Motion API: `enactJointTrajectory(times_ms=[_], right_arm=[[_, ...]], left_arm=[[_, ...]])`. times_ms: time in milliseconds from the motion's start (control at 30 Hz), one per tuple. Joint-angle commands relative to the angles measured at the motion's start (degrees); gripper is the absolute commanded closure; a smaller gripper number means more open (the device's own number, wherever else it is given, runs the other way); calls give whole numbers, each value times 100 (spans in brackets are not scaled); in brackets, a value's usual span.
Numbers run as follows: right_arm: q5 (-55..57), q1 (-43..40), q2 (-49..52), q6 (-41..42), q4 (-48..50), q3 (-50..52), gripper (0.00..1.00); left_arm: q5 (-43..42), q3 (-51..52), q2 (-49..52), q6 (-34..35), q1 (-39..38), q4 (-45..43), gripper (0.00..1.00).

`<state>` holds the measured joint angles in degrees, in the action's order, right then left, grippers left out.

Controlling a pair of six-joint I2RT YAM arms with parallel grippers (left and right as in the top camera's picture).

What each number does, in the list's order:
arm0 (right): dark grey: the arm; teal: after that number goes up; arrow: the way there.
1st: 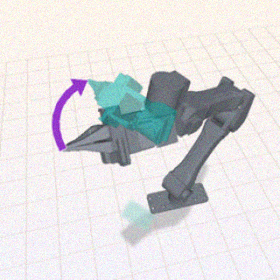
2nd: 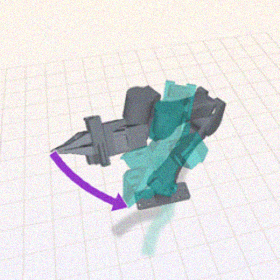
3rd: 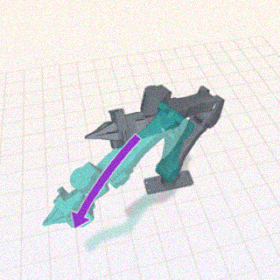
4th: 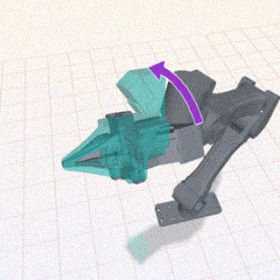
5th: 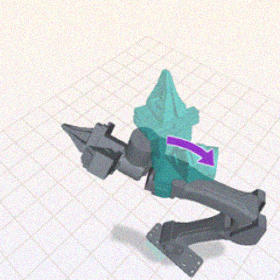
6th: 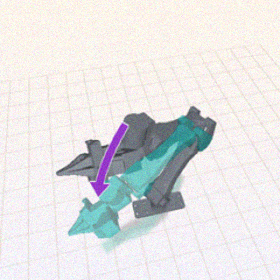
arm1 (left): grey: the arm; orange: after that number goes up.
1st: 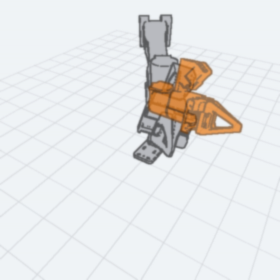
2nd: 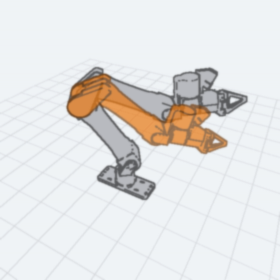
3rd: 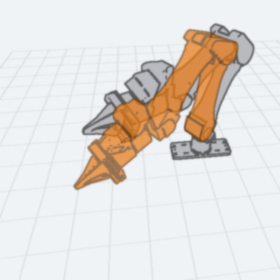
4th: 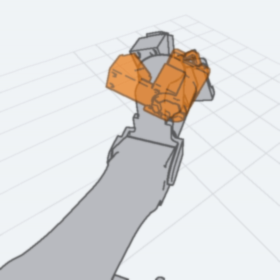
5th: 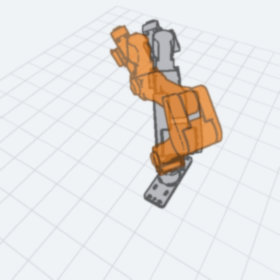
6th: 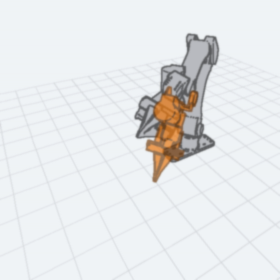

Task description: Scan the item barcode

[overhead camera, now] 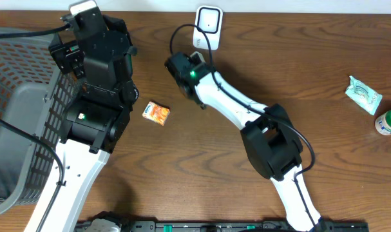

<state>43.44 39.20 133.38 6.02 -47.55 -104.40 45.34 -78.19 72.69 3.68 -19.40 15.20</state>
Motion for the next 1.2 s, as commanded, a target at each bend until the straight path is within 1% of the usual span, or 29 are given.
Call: enactJointTrajectory(times_ms=[0, 100, 167, 300, 367, 400, 433, 500, 567, 633, 667, 700, 800, 900, 967, 1067, 1167], right_arm=[[1869, 57, 118, 271, 391, 699, 99], [2815, 153, 144, 234, 857, 1257, 99], [3169, 243, 144, 116, 1139, 1585, 99], [3003, 474, 144, 118, 1128, 1928, 99], [2815, 651, 144, 120, 1001, 2041, 96], [2699, 748, 144, 120, 911, 2083, 89], [2553, 863, 144, 122, 796, 2120, 81], [2350, 1071, 144, 122, 603, 2138, 66], [2194, 1314, 144, 122, 435, 2138, 43], [2205, 1565, 144, 118, 323, 2138, 24], [2216, 1694, 144, 120, 262, 2138, 10], [2212, 1816, 144, 131, 184, 2138, 1], [1996, 2090, 142, 533, -85, 2127, 1], [1040, 2164, 131, 787, -341, 2083, 1], [356, 2105, 118, 942, -444, 2061, 1], [-297, 1930, 42, 1224, -654, 1941, 1], [-1047, 1652, -192, 1235, -894, 1663, 1]], left_arm=[[37, 35, 28, 68, 4, -28, 2], [37, 35, 28, 70, 4, -31, 2], [35, 35, 28, 72, 2, -31, 2], [35, 35, 28, 72, 2, -37, 2], [35, 35, 28, 72, 2, -59, 2], [37, 35, 28, 72, 4, -74, 2], [35, 35, 28, 72, 2, -76, 2], [37, 35, 28, 72, 2, -90, 2], [35, 35, 28, 72, 4, -98, 2], [37, 35, 28, 72, 2, -111, 2], [35, 35, 28, 72, 2, -118, 2], [35, 35, 28, 72, 2, -118, 2], [35, 35, 28, 72, 4, -120, 2], [37, 35, 28, 70, 4, -120, 2], [35, 35, 28, 72, 2, -120, 2], [37, 35, 28, 70, 2, -118, 2], [37, 35, 28, 70, 2, -116, 2]])
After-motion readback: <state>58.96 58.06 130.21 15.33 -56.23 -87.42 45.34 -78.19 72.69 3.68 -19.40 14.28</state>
